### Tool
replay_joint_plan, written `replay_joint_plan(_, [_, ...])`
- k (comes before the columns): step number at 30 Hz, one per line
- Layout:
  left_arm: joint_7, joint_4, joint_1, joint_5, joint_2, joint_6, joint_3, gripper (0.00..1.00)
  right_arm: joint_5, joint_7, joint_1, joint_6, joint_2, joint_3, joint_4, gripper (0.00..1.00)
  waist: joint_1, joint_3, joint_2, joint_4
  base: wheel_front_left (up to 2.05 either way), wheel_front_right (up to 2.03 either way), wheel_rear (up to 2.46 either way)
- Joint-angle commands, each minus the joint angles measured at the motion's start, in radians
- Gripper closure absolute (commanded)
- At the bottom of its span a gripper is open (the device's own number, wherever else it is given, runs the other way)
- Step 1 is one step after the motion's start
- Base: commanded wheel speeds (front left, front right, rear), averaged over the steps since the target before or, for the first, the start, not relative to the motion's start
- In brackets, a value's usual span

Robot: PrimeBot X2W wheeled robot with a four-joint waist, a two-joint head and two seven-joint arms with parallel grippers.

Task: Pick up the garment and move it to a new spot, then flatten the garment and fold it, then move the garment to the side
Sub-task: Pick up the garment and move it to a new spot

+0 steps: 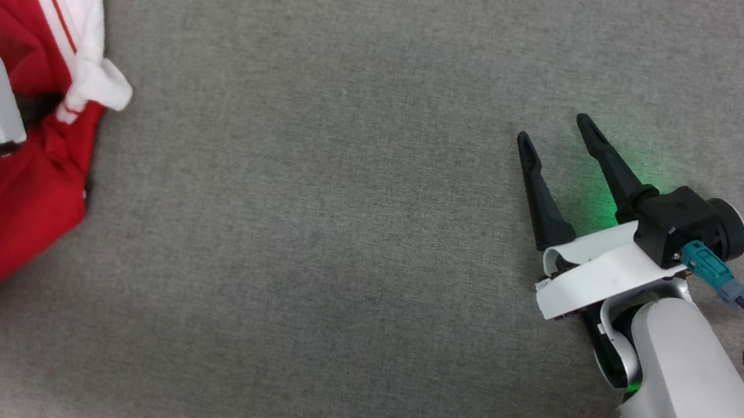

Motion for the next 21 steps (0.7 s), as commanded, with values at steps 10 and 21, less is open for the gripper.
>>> replay_joint_plan(10, [-0.240, -0.096, 0.040, 0.008, 0.002, -0.002, -0.096, 1.00, 0.030, 0.000, 0.044, -0.001, 0.024, -0.004, 0.007, 0.00, 0.0000, -0.132, -0.0001, 0.018, 0.00, 0.00, 0.00])
replay_joint_plan(21, [-0.269, -0.388, -0.029, -0.089, -0.002, 0.000, -0.194, 1.00, 0.069, 0.000, 0.127, -0.001, 0.069, -0.101, -0.050, 0.00, 0.0000, -0.187, -0.0001, -0.031, 0.00, 0.00, 0.00])
